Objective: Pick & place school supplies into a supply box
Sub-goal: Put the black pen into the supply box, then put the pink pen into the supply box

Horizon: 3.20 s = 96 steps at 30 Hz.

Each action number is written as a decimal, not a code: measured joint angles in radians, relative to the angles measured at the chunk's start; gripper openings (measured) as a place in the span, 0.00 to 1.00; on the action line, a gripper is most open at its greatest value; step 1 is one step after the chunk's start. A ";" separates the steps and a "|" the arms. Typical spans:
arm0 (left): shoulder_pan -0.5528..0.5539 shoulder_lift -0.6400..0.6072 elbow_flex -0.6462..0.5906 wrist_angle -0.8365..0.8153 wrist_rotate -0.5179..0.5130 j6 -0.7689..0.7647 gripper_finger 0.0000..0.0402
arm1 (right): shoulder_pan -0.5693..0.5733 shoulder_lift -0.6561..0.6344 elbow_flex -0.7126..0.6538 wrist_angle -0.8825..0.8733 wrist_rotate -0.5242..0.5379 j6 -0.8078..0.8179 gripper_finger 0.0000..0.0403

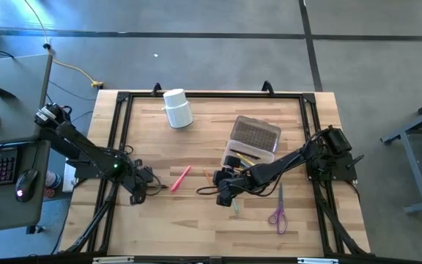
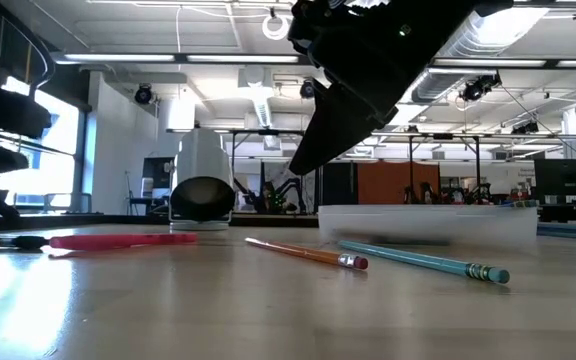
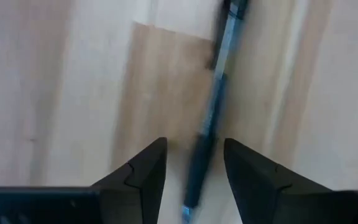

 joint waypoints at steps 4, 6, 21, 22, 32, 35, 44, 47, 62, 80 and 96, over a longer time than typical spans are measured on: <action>0.000 0.025 0.001 0.002 -0.043 0.005 0.44 | 0.000 0.000 0.000 0.005 0.007 0.000 0.28; 0.000 0.038 0.003 0.000 -0.041 0.005 0.38 | 0.000 0.000 0.000 0.025 0.015 0.000 0.28; 0.001 0.071 0.029 0.053 -0.129 -0.025 0.10 | 0.002 0.000 0.014 0.251 -0.052 -0.160 0.28; 0.002 0.070 0.042 0.056 -0.152 -0.024 0.10 | 0.002 0.001 0.014 0.265 -0.050 -0.172 0.28; 0.052 0.069 0.177 0.112 -0.249 0.190 0.15 | 0.003 -0.032 0.014 0.300 -0.018 -0.172 0.28; 0.141 0.069 0.206 0.122 -0.222 0.248 0.15 | 0.022 -0.099 0.019 0.280 0.000 -0.180 0.28; 0.458 0.227 0.280 0.496 0.046 0.646 0.16 | 0.091 -0.331 0.016 -0.059 0.240 -0.113 0.28; 0.516 0.362 0.371 0.565 0.085 0.757 0.16 | 0.108 -0.362 0.014 -0.177 0.293 -0.031 0.28; 0.591 1.040 1.162 0.255 -0.088 1.090 0.16 | 0.121 -0.373 0.014 -0.548 0.490 0.215 0.28; 0.576 1.163 1.378 0.154 -0.231 1.287 0.16 | 0.130 -0.374 0.013 -0.628 0.501 0.277 0.28; 0.570 1.184 1.378 0.216 -0.147 1.337 0.43 | 0.130 -0.374 0.013 -0.649 0.473 0.278 0.28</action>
